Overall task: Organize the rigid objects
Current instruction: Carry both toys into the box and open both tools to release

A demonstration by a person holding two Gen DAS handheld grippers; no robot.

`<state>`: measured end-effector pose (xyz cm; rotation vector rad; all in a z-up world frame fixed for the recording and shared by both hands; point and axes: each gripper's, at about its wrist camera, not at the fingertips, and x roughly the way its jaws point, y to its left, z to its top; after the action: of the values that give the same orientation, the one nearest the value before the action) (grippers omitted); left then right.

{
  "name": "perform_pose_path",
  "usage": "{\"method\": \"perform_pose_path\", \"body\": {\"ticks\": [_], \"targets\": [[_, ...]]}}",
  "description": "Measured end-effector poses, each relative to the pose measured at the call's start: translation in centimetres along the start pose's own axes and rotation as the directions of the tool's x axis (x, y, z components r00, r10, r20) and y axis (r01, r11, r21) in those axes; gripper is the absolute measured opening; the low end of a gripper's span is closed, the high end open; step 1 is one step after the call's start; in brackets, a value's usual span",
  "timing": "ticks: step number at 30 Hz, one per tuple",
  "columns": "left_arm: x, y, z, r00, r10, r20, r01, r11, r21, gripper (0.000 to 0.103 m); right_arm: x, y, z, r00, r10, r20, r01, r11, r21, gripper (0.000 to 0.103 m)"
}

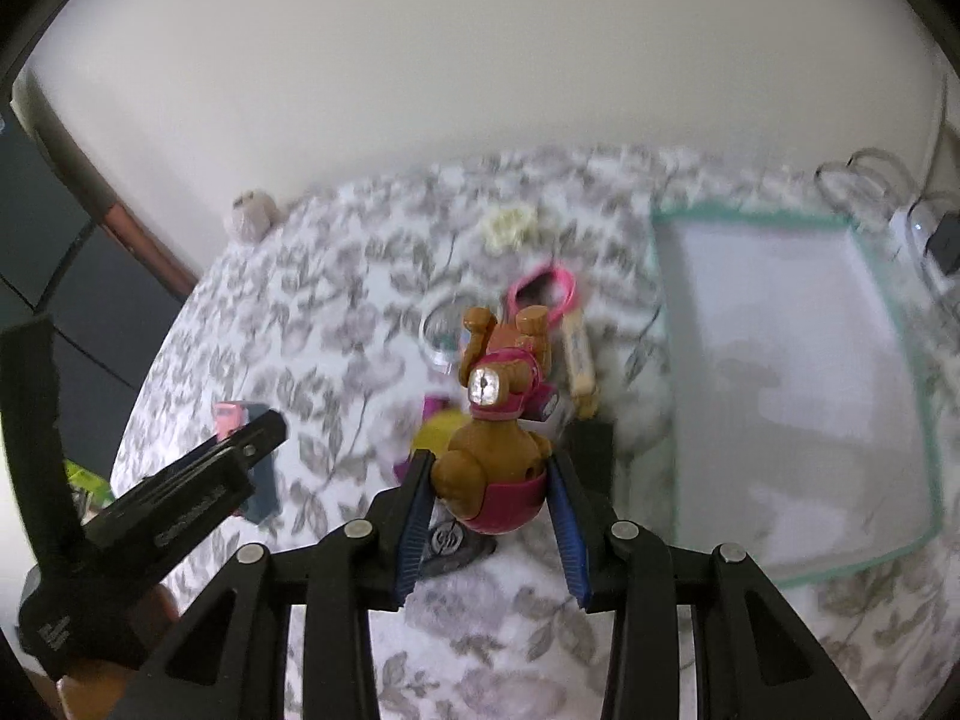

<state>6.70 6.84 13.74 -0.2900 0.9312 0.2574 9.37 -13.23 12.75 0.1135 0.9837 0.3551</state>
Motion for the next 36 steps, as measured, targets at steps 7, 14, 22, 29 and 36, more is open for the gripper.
{"method": "perform_pose_path", "body": {"ticks": [7, 14, 22, 29, 36], "targets": [[-1.7, -3.3, 1.2, 0.998, -0.052, 0.039, 0.049, 0.997, 0.066, 0.049, -1.7, -2.8, 1.5, 0.992, -0.097, 0.079, 0.095, 0.995, 0.032, 0.04], [-2.1, -9.0, 2.1, 0.992, -0.123, 0.037, 0.116, 0.982, 0.149, 0.049, -3.2, -8.4, 2.6, 0.976, -0.176, 0.124, 0.159, 0.977, 0.141, 0.04], [-0.5, -17.0, 1.2, 0.979, -0.201, 0.016, 0.19, 0.946, 0.263, 0.049, -3.7, -14.3, 3.1, 0.95, -0.283, 0.135, 0.248, 0.941, 0.229, 0.04], [2.6, -22.0, -0.9, 0.976, -0.218, -0.03, 0.215, 0.917, 0.335, 0.049, -2.5, -17.8, 2.6, 0.934, -0.339, 0.116, 0.3, 0.916, 0.265, 0.04], [6.0, -24.1, -1.5, 0.973, -0.217, -0.078, 0.231, 0.914, 0.333, 0.049, -0.5, -19.3, 1.9, 0.927, -0.364, 0.087, 0.33, 0.906, 0.266, 0.04]]}}
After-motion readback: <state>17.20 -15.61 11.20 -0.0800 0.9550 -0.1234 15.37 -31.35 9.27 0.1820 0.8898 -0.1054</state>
